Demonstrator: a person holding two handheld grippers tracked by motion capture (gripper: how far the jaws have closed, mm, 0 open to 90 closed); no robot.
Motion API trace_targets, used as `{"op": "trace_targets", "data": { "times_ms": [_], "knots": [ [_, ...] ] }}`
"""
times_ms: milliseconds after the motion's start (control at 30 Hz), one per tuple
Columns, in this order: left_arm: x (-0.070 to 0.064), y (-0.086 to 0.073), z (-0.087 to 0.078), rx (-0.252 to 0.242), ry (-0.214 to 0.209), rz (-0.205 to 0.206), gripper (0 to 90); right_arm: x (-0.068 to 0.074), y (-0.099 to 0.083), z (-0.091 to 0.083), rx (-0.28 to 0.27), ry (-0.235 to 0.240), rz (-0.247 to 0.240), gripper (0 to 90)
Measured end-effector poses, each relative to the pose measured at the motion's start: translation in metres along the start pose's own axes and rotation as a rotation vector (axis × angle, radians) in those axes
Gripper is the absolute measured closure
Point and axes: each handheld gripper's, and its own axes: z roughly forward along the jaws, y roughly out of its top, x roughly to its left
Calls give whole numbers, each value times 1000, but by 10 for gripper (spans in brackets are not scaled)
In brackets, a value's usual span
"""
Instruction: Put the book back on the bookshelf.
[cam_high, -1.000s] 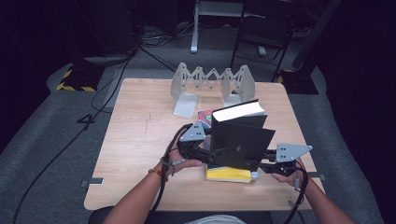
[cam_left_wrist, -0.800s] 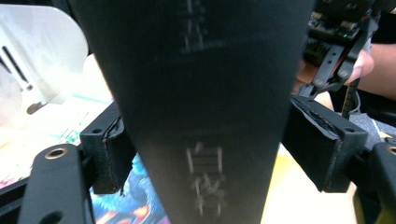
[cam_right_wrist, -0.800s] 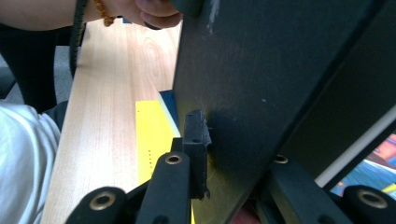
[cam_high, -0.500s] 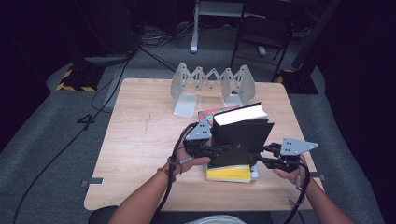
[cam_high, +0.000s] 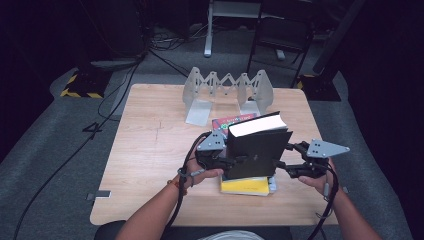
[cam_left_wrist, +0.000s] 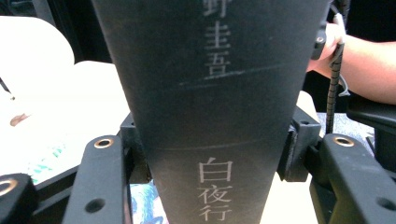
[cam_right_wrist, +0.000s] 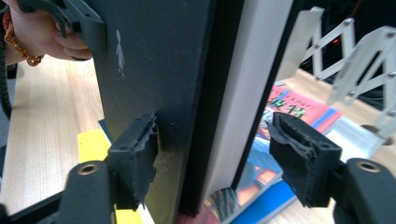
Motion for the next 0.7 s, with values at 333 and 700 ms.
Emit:
{"op": "trace_targets", "data": {
  "times_ms": [333, 700],
  "knots": [
    [-2, 14, -3, -45, 24, 7, 404, 4, 0, 8, -3, 47, -19, 417],
    [1, 45, -5, -82, 32, 18, 378, 4, 0, 9, -10, 41, -18, 411]
  ]
}}
